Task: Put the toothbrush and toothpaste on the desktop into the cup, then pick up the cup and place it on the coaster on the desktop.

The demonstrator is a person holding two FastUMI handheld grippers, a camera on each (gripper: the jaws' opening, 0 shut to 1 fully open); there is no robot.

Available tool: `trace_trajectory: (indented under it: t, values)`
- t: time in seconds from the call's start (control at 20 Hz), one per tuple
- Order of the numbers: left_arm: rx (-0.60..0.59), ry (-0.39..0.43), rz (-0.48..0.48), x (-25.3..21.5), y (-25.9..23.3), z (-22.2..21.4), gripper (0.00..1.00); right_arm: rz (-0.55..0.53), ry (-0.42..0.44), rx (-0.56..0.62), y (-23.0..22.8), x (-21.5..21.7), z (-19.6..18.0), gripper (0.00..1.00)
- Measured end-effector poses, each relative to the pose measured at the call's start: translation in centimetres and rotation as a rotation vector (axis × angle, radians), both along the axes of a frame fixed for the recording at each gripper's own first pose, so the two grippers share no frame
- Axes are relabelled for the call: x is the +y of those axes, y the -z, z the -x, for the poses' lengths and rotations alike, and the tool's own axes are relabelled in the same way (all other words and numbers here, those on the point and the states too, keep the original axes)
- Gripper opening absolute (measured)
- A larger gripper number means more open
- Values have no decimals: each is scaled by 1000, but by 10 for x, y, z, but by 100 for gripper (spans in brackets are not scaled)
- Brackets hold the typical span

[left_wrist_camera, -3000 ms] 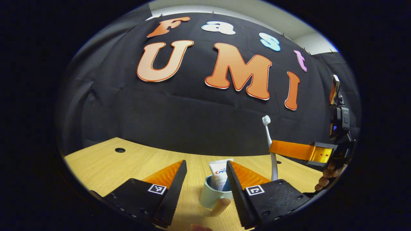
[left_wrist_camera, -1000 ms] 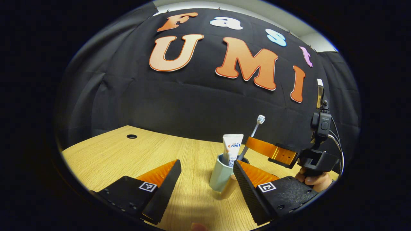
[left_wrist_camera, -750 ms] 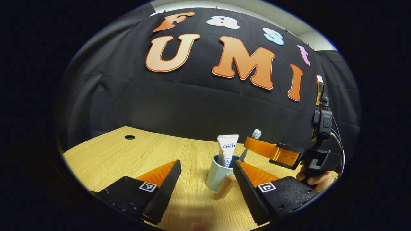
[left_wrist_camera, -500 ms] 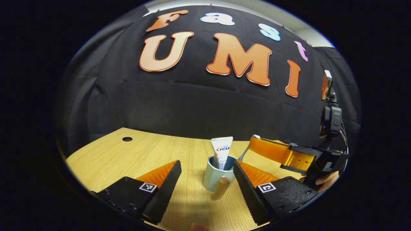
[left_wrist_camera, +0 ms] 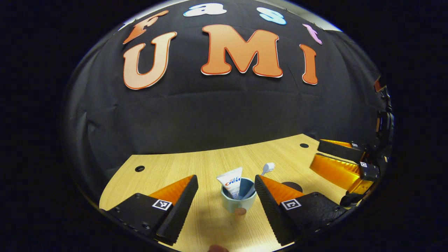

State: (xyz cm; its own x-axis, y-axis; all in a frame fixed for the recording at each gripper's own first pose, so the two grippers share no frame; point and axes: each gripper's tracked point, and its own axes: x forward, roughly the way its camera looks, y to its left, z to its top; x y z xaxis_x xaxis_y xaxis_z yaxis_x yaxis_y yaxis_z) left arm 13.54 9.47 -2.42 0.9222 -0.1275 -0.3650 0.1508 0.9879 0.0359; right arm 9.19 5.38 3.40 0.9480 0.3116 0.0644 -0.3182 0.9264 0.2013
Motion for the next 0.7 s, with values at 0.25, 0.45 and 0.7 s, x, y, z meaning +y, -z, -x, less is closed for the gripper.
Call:
trace_trajectory:
  t: [0.25,0.45,0.7]
  values:
    - [175,35,-50,-14,7,-11,97,-3,60,-36,-15,-44,22,100]
    - [341,60,-68,-22,36,-23,96,22,94,-48,-17,-68,38,94]
    - [510,61,-76,-26,68,-12,97,38,121,-54,-19,-89,58,94]
